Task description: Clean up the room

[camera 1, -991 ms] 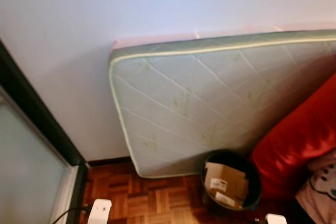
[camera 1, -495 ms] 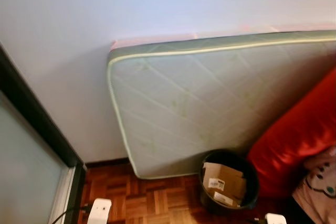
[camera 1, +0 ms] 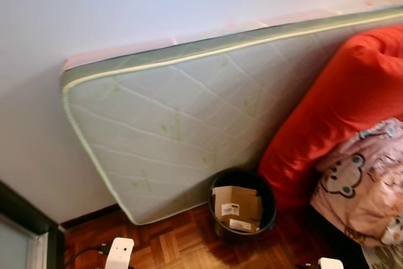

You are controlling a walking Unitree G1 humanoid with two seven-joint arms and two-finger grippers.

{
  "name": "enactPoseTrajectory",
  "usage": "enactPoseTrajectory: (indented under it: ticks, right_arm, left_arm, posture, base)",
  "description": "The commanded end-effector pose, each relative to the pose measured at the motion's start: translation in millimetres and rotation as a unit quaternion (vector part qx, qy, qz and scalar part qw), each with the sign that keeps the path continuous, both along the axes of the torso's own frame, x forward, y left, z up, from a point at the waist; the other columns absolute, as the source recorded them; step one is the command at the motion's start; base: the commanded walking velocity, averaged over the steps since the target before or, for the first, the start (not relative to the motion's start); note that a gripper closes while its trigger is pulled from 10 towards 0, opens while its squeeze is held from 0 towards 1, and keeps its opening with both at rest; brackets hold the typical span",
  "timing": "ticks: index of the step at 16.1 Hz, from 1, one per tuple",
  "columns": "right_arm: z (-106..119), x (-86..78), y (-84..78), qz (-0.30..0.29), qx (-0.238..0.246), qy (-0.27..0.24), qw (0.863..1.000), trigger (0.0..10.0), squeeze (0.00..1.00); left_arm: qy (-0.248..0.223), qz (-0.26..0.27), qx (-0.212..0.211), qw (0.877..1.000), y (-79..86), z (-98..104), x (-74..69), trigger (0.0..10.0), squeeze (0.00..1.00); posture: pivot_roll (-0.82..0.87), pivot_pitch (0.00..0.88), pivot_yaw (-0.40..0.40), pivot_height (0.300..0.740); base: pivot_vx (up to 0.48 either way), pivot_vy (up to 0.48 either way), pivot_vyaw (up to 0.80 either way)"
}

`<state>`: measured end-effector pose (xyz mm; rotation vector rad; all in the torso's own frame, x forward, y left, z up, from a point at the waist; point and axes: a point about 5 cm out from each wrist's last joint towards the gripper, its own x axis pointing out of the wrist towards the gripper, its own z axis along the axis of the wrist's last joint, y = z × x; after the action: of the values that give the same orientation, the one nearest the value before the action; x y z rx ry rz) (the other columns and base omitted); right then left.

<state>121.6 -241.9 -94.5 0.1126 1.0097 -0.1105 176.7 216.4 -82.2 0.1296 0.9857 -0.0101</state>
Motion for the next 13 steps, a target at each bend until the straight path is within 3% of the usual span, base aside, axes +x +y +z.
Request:
enactPoseTrajectory:
  ticks: [1,13]
  right_arm:
    - [-0.5,-2.3,-1.3,0.003,-0.002,0.006,1.000,10.0,0.00]
    - [-0.4,-2.3,-1.2,0.008,-0.002,0.006,1.000,10.0,0.00]
  left_arm:
    - [0.006,-0.002,0.003,1.000,1.5,-1.0,-2.5,10.0,0.00]
    - [0.006,-0.004,0.007,1.000,1.9,-0.9,-2.6,10.0,0.00]
  posture:
    - [-0.07,0.000,-0.034,0.740]
    - [-0.07,0.000,-0.031,0.740]
  base:
    - [0.000,0.000,-0.79]
    - [0.000,0.000,-0.78]
